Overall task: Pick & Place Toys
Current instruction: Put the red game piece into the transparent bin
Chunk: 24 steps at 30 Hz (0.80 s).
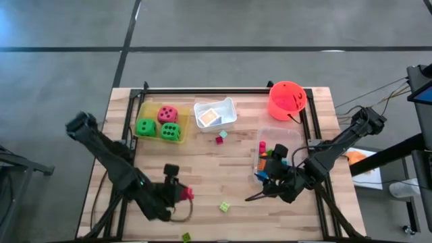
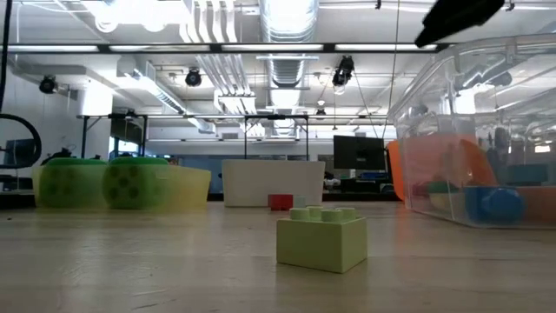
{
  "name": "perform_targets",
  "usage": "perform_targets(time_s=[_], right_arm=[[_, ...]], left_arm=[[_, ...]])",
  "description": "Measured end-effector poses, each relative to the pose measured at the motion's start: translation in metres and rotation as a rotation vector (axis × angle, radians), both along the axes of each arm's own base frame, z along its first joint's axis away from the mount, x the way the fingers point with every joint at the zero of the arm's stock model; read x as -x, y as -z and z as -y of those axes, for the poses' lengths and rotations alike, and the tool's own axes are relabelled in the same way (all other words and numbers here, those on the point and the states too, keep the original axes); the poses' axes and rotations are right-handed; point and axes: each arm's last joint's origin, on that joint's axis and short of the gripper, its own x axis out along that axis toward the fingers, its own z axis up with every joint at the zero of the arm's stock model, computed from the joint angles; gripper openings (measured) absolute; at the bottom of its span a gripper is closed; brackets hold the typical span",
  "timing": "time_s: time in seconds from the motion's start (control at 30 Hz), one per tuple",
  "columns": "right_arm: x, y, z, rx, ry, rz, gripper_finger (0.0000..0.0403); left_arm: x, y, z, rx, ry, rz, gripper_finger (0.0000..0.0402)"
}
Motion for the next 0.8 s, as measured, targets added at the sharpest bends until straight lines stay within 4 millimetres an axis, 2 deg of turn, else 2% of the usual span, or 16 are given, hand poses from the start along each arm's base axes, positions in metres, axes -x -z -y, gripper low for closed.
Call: perform_targets(time_s=[0.1, 0.2, 0.3, 0.47, 0.6, 0.8], right_arm=[[-0.002, -0.011, -0.002, 0.004, -0.015, 0.02, 0.0315], [-0.005, -0.023, -0.004, 0.004, -0.036, 0.041, 0.0315], [-0.007, -0.038, -0.005, 0.008, -0.021, 0.097, 0.0315], [-0.015, -0.056, -0.006, 0.095, 0.14, 0.328, 0.0315], [-0.023, -0.061, -0.004, 0.098, 0.205, 0.427, 0.0315], [-0.042, -0.066, 0.004, 0.069, 0.166, 0.497, 0.0315]], left_arm=[[0.003, -0.018, -0.021, 0.057, -0.034, 0.151, 0.0147], [0.004, -0.027, -0.045, 0.122, -0.095, 0.278, 0.0147], [0.002, -0.027, -0.067, 0.169, -0.154, 0.38, 0.0147], [-0.012, -0.013, -0.097, 0.207, -0.215, 0.49, 0.0147], [-0.027, -0.01, -0.112, 0.239, -0.202, 0.596, 0.0147], [-0.043, -0.016, -0.117, 0.239, -0.109, 0.718, 0.0147]])
